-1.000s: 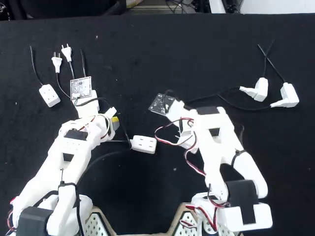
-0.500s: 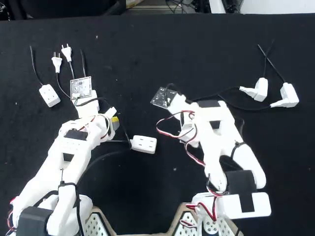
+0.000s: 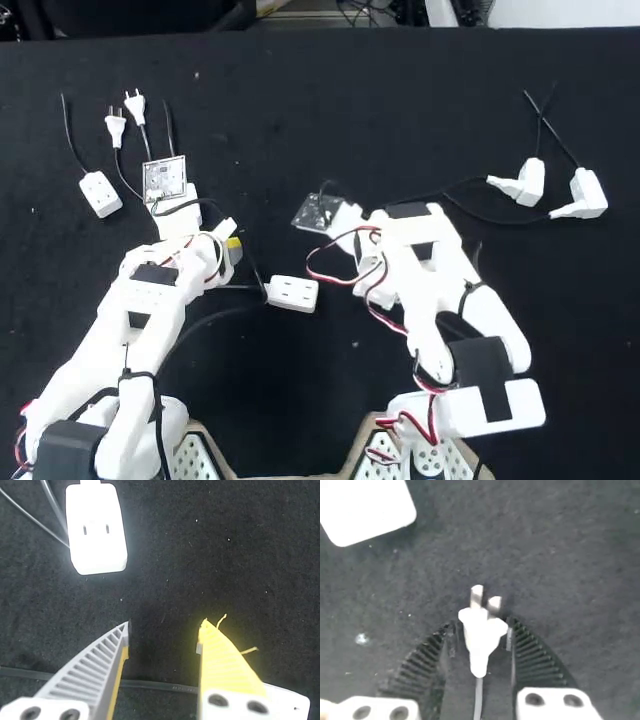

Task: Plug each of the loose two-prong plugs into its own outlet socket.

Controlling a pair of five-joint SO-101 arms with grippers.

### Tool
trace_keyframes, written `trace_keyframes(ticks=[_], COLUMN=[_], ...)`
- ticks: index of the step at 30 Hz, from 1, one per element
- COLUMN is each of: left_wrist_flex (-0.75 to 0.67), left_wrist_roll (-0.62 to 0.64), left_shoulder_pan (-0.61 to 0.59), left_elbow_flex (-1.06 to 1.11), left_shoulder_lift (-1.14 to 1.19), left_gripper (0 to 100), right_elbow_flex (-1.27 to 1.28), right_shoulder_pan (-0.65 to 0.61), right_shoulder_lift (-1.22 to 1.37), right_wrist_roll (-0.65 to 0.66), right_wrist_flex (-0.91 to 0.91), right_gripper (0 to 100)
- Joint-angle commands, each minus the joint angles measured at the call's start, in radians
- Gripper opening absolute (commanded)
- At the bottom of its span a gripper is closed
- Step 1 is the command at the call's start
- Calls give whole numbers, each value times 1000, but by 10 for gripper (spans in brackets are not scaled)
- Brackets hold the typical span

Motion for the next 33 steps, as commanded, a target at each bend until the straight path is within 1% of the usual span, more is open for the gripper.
trace_keyframes(ticks=[1, 4, 9, 12, 15, 18, 20, 22, 26, 27, 30, 33], left_wrist_flex=[-17, -17, -17, -17, -17, -17, -17, -17, -17, -17, -17, -17], left_wrist_roll=[8, 6, 6, 6, 6, 6, 6, 6, 6, 6, 6, 6], left_shoulder_pan=[-10, -8, -12, -10, -8, -15, -15, -15, -13, -13, -15, -15], left_elbow_flex=[-36, -36, -36, -36, -36, -35, -33, -33, -36, -36, -36, -36], left_shoulder_lift=[-21, -21, -21, -23, -21, -26, -26, -26, -21, -21, -21, -21], left_gripper=[220, 220, 220, 220, 220, 220, 220, 220, 220, 220, 220, 220], right_elbow_flex=[-15, -12, -1, 1, 50, 174, 242, 274, 278, 277, 277, 275], right_shoulder_pan=[-11, -11, -9, 17, 49, 54, 51, 34, 32, 34, 34, 34], right_shoulder_lift=[-12, -36, -171, -271, -305, -278, -254, -232, -217, -217, -217, -217], right_wrist_roll=[5, 5, -52, -81, -81, -84, -86, -87, -94, -94, -94, -94], right_wrist_flex=[11, 11, 68, 72, -21, -183, -253, -272, -245, -242, -245, -250], right_gripper=[126, 16, 11, 10, 11, 11, 13, 43, 171, 172, 112, 11])
